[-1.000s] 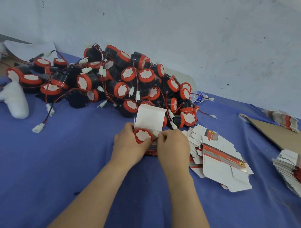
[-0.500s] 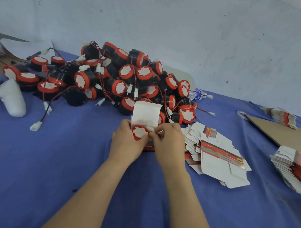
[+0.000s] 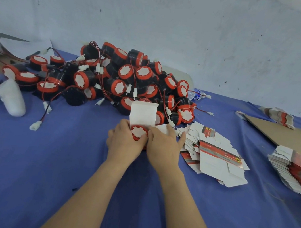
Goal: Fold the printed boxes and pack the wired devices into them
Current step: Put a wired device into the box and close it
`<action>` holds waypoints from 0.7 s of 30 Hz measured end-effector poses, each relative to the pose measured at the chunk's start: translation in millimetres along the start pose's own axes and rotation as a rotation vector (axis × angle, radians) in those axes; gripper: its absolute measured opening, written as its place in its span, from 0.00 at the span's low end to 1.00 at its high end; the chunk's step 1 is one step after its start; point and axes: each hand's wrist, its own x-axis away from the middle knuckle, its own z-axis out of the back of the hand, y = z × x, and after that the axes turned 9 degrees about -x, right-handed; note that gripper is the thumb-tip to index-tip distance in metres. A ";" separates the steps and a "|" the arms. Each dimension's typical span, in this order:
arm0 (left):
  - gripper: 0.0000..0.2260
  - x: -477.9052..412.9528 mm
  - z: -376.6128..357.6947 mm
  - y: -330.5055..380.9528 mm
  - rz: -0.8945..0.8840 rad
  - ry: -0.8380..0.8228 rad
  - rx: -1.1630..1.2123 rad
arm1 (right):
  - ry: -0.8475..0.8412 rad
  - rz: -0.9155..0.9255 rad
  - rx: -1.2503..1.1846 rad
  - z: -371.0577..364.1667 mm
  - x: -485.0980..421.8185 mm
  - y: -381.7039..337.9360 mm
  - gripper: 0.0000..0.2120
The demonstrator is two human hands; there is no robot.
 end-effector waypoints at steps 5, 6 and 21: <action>0.11 -0.9 3.5 -2.8 -0.011 -0.040 0.060 | -0.047 -0.039 0.021 -1.1 -3.0 -3.5 0.16; 0.10 -1.4 3.5 -3.4 -0.018 -0.038 0.057 | -0.038 -0.041 0.024 -1.7 -2.7 -3.7 0.16; 0.10 -0.6 1.7 -4.2 -0.082 -0.024 0.127 | 0.141 0.011 -0.351 -1.6 -2.5 8.4 0.17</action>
